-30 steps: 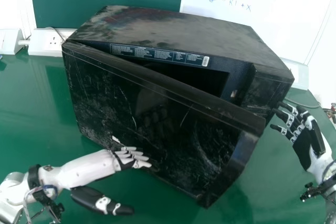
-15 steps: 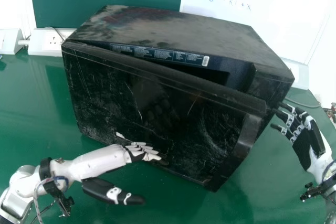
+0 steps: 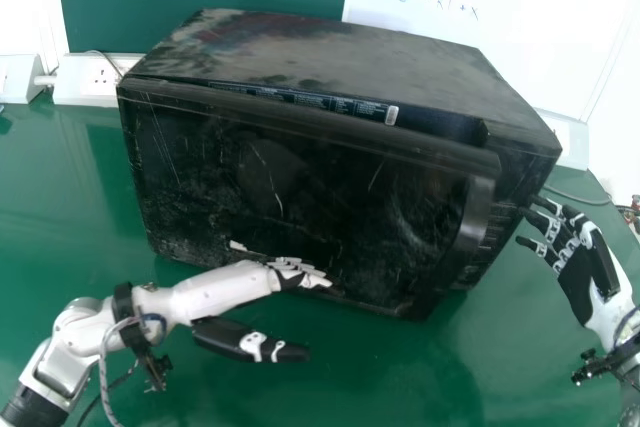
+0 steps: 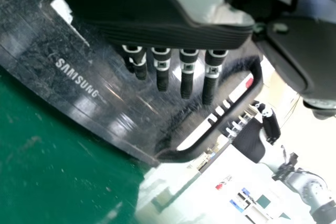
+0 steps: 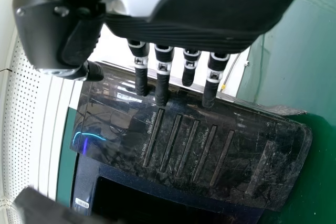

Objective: Put biscuit inside oven

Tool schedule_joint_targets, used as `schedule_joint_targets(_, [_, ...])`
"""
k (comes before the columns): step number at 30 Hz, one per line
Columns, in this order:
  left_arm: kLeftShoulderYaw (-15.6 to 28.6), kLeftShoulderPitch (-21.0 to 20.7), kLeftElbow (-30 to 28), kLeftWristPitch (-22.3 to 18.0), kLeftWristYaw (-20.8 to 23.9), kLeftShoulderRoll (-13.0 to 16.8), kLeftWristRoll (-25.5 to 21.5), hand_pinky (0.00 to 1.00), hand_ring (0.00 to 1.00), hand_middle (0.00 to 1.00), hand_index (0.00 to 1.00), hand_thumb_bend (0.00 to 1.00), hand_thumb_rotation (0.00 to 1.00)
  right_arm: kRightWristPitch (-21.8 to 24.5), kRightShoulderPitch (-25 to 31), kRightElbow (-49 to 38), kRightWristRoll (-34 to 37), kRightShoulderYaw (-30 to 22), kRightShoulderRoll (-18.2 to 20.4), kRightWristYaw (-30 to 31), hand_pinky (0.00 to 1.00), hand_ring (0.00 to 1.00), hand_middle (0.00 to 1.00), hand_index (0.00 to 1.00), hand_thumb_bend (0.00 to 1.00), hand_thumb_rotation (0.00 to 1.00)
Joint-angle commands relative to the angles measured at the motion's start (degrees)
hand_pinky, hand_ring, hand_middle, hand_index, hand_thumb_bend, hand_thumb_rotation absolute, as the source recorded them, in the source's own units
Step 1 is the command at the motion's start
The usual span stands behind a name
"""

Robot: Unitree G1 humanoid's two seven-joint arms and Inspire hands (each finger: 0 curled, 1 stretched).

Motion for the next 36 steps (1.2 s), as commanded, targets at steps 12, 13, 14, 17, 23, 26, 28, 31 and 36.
schedule_joint_targets(12, [-2.8,-6.8,9.7,-2.1,5.0,-3.8,6.0,0.69,0.83,0.86,0.85,0.99,1.0,-0.6,0.9,-0.5,-0.4,-0.1,0.9,-0.4,0.81,0.91,0.94,0.89,0.46,0.81])
schedule_joint_targets(13, [-3.0,-7.4,10.6,-2.6,5.2,-4.1,6.0,0.69,0.83,0.86,0.85,0.99,1.0,-0.5,0.9,-0.6,-0.5,-0.1,0.8,-0.5,0.81,0.91,0.94,0.89,0.45,0.79])
schedule_joint_targets(14, [-3.1,-8.1,11.8,-3.6,5.7,-4.3,6.4,0.69,0.83,0.86,0.85,0.99,1.0,-0.5,0.9,-0.6,-0.4,-0.2,0.8,-0.4,0.81,0.91,0.93,0.88,0.44,0.77])
schedule_joint_targets(17, [-3.6,-10.0,14.9,-4.8,6.6,-4.5,7.9,0.69,0.82,0.85,0.84,0.98,1.0,-0.3,0.7,-0.5,-0.2,-0.4,0.6,-0.3,0.79,0.9,0.94,0.88,0.45,0.79])
schedule_joint_targets(23, [-4.0,-13.4,22.2,-8.1,9.0,-5.7,9.2,0.69,0.82,0.85,0.85,0.99,1.0,-0.4,0.5,0.1,-0.2,-0.2,0.6,0.2,0.79,0.91,0.95,0.9,0.5,0.83])
schedule_joint_targets(26, [-4.0,-14.2,25.1,-10.3,10.5,-5.8,10.1,0.69,0.83,0.86,0.85,0.98,1.0,-1.2,0.6,0.6,-0.3,-0.2,0.7,0.7,0.8,0.9,0.95,0.89,0.52,0.84])
schedule_joint_targets(28, [-3.9,-14.4,26.7,-11.2,11.9,-5.8,11.0,0.69,0.82,0.86,0.85,0.98,1.0,-1.0,0.6,0.3,-0.1,-0.2,1.0,0.6,0.79,0.9,0.94,0.89,0.52,0.85])
schedule_joint_targets(31, [-3.9,-14.8,28.8,-12.7,13.5,-5.9,11.7,0.69,0.82,0.86,0.84,0.99,1.0,-0.7,0.7,0.3,-0.1,-0.2,1.1,0.3,0.78,0.88,0.94,0.88,0.55,0.86])
schedule_joint_targets(36, [-4.1,-13.1,26.5,-13.1,12.7,-5.2,11.0,0.68,0.82,0.85,0.84,0.99,1.0,-0.6,0.8,0.1,-0.4,-0.2,1.0,0.0,0.77,0.89,0.94,0.89,0.52,0.85])
